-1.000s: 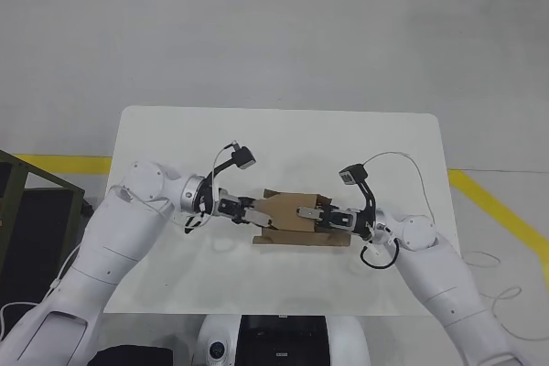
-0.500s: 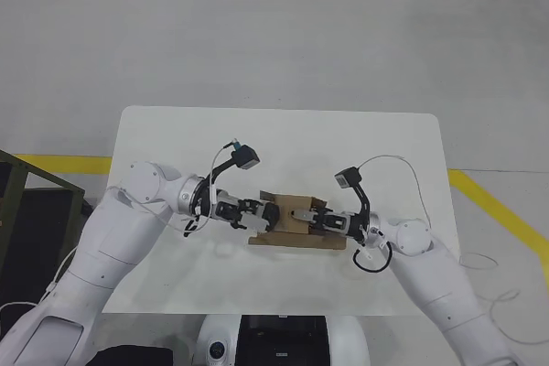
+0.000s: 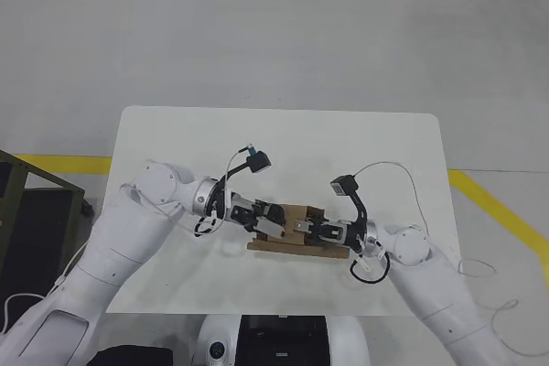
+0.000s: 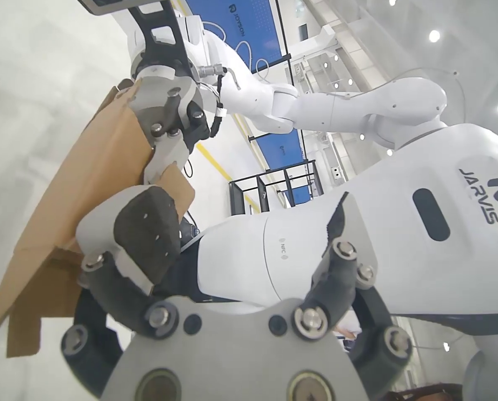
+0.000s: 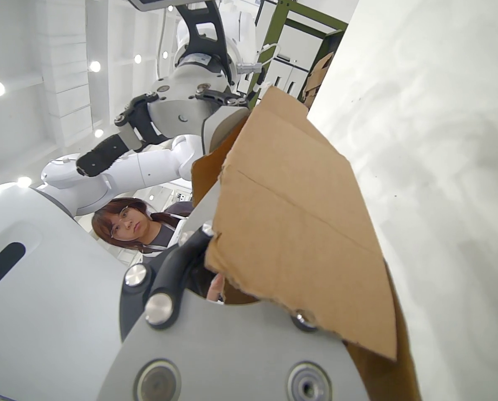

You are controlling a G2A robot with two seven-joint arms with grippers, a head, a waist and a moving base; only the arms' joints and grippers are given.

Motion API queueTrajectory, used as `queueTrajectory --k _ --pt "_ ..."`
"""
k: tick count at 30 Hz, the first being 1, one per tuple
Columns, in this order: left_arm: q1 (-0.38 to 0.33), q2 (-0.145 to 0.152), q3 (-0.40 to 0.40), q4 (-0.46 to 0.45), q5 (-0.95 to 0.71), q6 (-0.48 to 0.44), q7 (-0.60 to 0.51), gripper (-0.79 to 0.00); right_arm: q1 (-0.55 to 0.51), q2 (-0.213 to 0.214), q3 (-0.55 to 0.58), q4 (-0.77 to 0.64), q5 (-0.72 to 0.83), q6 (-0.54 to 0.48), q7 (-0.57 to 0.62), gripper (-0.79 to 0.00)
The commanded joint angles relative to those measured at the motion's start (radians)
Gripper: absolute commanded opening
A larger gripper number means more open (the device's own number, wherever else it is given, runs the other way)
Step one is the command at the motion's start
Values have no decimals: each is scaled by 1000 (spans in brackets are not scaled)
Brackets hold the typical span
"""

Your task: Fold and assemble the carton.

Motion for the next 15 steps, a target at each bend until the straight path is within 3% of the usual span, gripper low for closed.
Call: queueTrajectory --k 1,15 --pt "1 0 -2 -4 -4 -8 3 0 -1 1 2 -2 -1 3 0 -785" --pt "75 28 -117 -7 -65 -43 16 0 -23 15 54 -9 33 0 -8 -785"
